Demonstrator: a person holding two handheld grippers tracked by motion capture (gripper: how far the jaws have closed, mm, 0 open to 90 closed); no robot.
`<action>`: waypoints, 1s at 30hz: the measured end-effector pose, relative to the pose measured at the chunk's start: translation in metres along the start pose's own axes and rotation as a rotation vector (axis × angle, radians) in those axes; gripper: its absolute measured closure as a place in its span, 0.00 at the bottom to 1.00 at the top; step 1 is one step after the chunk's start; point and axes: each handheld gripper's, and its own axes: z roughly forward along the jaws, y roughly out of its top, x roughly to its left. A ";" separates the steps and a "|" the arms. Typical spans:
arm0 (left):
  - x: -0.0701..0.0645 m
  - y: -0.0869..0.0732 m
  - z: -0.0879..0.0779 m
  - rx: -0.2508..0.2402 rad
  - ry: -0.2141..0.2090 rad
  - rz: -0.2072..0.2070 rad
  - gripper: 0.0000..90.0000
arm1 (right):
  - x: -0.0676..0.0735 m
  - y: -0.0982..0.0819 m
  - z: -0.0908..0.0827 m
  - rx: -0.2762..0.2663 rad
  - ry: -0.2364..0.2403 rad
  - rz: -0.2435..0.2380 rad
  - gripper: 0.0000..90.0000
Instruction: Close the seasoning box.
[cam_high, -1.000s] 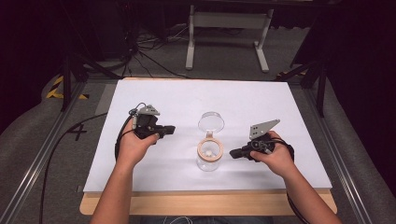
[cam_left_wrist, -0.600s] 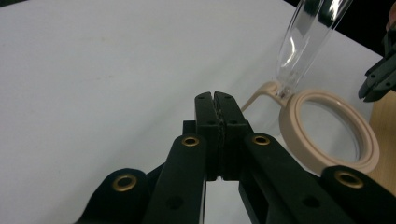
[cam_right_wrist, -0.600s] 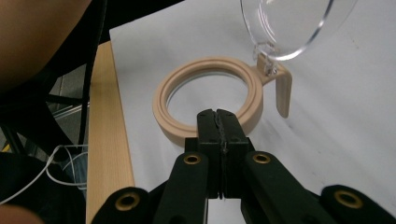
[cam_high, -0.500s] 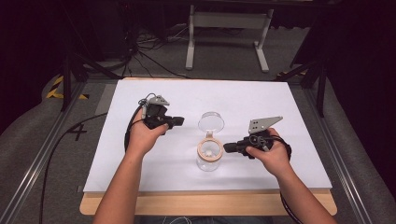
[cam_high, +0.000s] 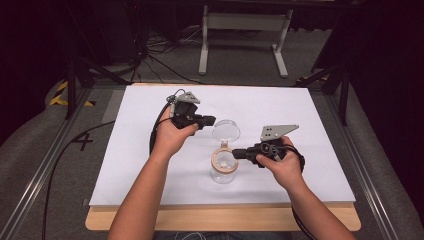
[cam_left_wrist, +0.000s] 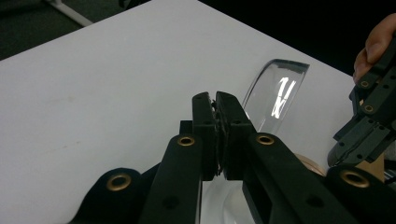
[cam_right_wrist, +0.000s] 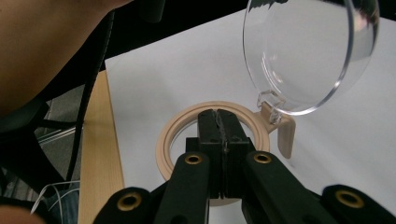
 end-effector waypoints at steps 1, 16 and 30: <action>0.000 0.001 0.001 -0.002 -0.002 0.006 0.97 | 0.000 0.000 0.000 -0.004 -0.002 0.002 1.00; -0.013 0.004 -0.003 0.005 -0.028 0.041 0.97 | 0.000 0.000 0.003 -0.046 -0.016 0.005 1.00; -0.027 0.001 -0.010 0.045 -0.024 0.096 0.95 | 0.003 0.001 0.001 -0.054 -0.010 0.000 1.00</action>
